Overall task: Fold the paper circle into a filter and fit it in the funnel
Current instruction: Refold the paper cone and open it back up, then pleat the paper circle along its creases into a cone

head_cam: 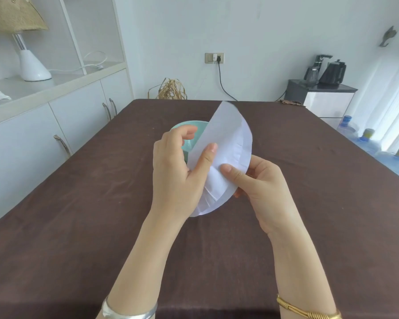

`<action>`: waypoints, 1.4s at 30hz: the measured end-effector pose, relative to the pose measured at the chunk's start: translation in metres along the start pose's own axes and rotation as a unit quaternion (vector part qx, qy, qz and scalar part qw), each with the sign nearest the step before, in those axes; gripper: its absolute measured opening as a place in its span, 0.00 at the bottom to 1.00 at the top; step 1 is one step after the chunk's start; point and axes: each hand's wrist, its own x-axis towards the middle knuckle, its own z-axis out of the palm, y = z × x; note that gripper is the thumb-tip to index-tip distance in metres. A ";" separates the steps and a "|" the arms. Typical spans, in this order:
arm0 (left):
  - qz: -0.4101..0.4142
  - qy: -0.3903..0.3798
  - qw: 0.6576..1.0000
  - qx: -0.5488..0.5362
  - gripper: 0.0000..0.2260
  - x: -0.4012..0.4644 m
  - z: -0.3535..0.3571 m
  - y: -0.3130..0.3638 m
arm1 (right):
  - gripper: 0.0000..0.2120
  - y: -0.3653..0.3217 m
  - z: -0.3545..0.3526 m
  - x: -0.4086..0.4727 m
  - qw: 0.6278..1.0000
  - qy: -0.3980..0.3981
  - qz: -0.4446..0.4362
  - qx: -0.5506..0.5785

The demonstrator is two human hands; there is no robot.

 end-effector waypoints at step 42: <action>-0.131 0.031 0.989 0.067 0.20 0.011 -0.024 -0.032 | 0.07 0.013 -0.024 0.014 0.960 0.234 -0.030 -0.151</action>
